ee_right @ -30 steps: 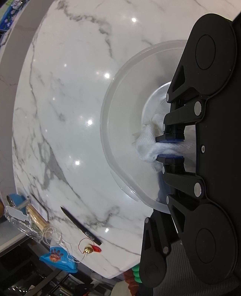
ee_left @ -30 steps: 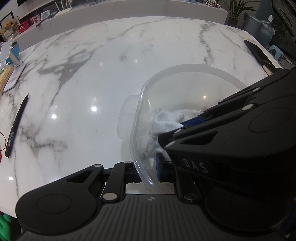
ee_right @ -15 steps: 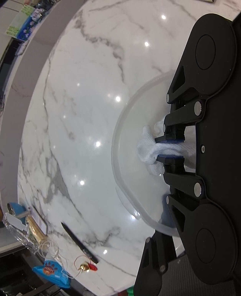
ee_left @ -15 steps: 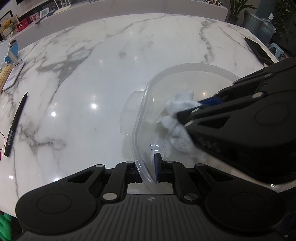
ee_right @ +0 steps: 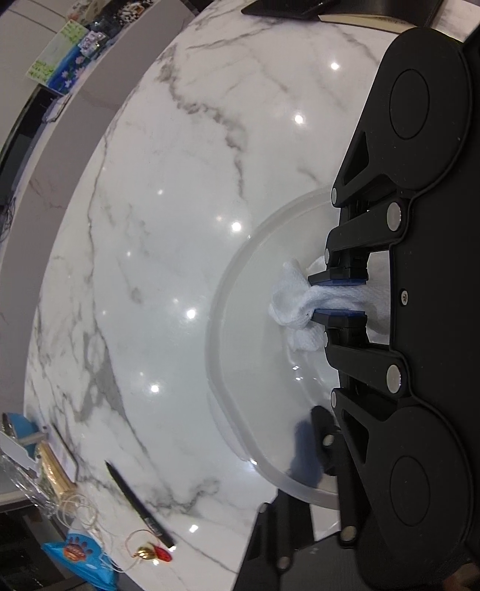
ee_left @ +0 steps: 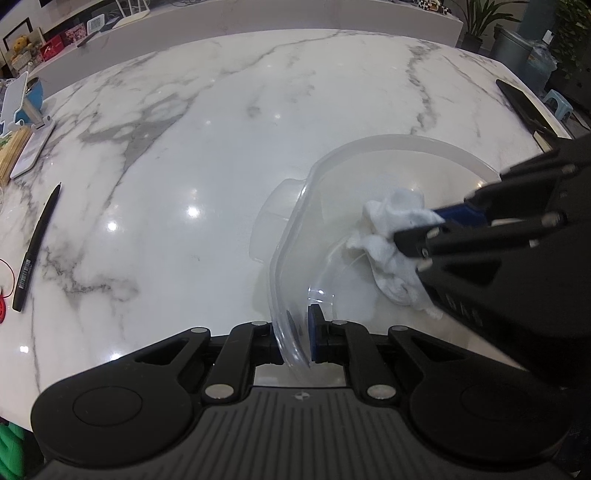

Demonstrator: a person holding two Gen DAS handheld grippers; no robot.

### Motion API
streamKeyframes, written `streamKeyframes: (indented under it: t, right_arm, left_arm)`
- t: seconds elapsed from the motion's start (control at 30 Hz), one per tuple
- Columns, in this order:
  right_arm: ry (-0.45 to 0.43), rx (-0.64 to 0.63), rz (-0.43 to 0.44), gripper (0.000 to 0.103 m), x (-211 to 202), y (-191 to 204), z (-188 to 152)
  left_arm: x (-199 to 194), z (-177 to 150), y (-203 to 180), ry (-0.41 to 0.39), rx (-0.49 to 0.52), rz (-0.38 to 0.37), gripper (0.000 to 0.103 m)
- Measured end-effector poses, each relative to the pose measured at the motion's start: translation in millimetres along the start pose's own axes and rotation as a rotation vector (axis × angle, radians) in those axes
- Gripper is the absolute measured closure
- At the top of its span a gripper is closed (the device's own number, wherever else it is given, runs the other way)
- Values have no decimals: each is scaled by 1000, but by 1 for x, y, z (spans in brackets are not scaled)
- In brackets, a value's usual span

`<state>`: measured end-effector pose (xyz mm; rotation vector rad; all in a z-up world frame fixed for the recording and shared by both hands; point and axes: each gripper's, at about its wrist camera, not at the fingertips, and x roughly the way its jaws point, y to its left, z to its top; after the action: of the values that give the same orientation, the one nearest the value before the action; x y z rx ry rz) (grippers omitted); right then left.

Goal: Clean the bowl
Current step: 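Hold the bowl rim with the left gripper while the right gripper wipes the cloth inside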

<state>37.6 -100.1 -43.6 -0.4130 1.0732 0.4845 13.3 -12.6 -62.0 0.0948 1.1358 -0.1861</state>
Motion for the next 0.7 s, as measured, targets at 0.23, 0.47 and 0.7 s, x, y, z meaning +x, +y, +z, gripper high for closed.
streamKeyframes:
  t: [0.23, 0.47, 0.7]
  right_arm:
    - [9, 47, 51, 93, 2, -6, 1]
    - [-9, 117, 129, 93, 9, -10, 11]
    - [-8, 172, 246, 93, 13, -14, 17]
  left_arm:
    - [1, 1, 0, -2, 8, -6, 96]
    - [0, -1, -1, -11, 22, -23, 95]
    - [1, 0, 2, -13, 10, -31, 95]
